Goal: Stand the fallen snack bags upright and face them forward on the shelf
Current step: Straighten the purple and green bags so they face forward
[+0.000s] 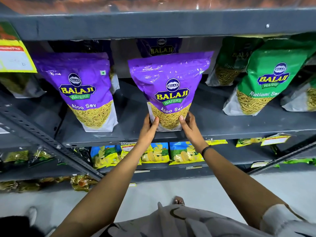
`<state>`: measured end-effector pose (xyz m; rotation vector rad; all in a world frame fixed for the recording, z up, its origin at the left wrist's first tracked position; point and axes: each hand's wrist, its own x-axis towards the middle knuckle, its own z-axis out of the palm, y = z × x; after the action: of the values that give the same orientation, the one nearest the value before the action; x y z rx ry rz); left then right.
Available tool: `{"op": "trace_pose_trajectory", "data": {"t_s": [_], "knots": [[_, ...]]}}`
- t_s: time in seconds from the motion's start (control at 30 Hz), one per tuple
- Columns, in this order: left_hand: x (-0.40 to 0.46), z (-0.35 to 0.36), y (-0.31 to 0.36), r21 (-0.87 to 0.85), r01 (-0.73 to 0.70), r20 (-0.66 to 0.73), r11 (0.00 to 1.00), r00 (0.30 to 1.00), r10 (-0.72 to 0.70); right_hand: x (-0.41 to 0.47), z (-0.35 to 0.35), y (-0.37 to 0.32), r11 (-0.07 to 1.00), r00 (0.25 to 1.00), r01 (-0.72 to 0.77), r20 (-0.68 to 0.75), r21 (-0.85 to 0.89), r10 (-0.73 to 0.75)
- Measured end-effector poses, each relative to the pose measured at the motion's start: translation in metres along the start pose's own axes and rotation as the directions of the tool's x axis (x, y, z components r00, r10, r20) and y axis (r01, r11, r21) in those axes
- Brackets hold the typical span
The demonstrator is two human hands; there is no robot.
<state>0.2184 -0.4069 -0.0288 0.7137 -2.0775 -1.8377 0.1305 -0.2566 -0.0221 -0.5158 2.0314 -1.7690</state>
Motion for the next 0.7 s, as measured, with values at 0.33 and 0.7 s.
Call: {"op": "trace_pose_trajectory", "data": {"t_s": [0.33,0.7], "knots": [[-0.034,0.028,-0.014,0.301,-0.274,-0.475,0.913,0.788,0.393,-0.007,-0.025,0.019,0.994,0.962,0.063,-0.269,0.087,-0.037],[-0.027,0.181,0.017,0.322,-0.42,-0.144,0.848,0.864,0.483,0.005,-0.185,0.027,0.998,0.663,0.061,-0.748,0.023,-0.023]]}}
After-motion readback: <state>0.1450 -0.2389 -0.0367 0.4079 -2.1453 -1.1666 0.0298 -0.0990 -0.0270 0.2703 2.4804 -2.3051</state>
